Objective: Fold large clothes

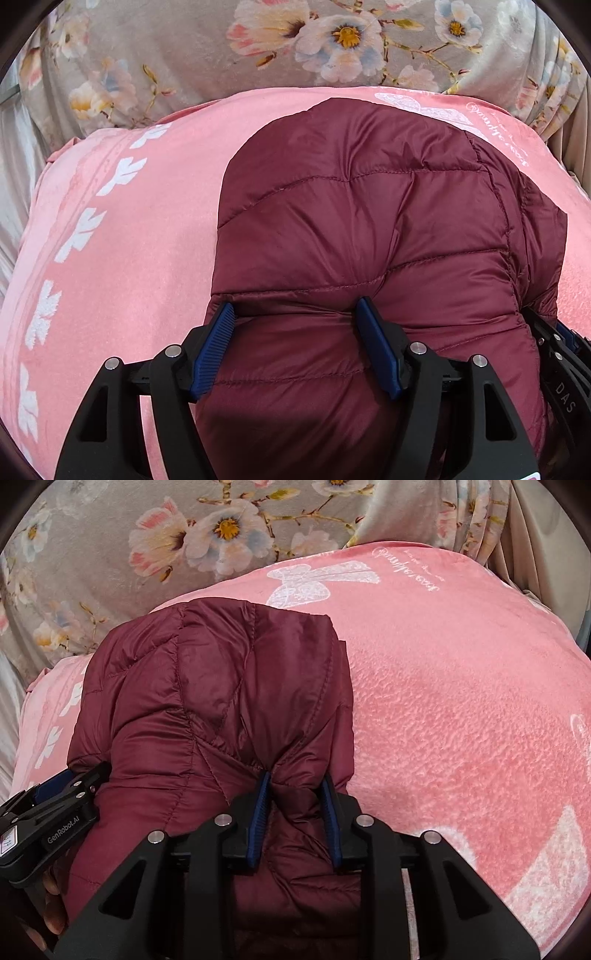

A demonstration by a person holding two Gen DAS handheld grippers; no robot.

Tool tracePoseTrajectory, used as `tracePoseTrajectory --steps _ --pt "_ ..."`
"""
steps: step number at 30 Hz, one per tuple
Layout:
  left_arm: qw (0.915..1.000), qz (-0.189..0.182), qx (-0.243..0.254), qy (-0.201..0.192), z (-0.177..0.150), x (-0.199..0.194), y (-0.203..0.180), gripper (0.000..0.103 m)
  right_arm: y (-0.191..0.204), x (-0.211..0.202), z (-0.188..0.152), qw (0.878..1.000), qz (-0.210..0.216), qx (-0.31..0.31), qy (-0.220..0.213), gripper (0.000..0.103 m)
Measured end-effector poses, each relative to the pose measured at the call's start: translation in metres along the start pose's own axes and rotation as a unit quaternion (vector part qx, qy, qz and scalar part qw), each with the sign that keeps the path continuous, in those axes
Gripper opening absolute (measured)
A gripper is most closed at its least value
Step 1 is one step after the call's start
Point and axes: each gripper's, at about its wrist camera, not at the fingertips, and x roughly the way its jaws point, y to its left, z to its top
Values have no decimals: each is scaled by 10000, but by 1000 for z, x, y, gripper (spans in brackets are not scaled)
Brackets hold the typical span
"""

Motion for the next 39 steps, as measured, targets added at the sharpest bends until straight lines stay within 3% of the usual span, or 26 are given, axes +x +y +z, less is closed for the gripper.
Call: tracePoseTrajectory --steps 19,20,22,23,24,26,28,31,33,36,37,39 --pt "9994 254 165 -183 -5 -1 -8 66 6 2 -3 10000 -53 -44 -55 27" --pt "9995 211 161 -157 -4 -1 -7 66 5 1 -3 10000 -65 -38 -36 31" --pt "9999 -81 116 2 -1 -6 3 67 1 -1 2 9996 -254 -78 52 52" --pt "9995 -278 80 89 1 -9 11 68 -3 -4 6 9992 -364 -68 137 69" --pt "9981 -586 11 191 4 -15 22 69 -12 -9 10 9993 -268 86 262 76" --pt "9943 -996 -222 313 7 -21 45 75 -32 -15 17 9964 323 620 481 76" --pt "9920 -1053 -482 494 12 -18 63 80 -45 -14 23 9905 744 956 646 76" --pt "9755 -1651 -1166 865 17 0 92 80 -51 -4 31 9833 1098 1168 862 76" --pt "9575 -2099 -1585 1182 16 15 103 80 -50 9 32 9754 1410 1297 1090 77" --pt "9381 -2595 -1788 1439 14 29 102 80 -42 21 31 9708 1608 1323 1191 85" --pt "9344 -2709 -1791 1462 14 31 99 80 -39 22 31 9721 1590 1271 1167 86" --pt "9366 -2712 -1686 1442 16 31 91 80 -34 24 32 9730 1593 1215 1146 86"
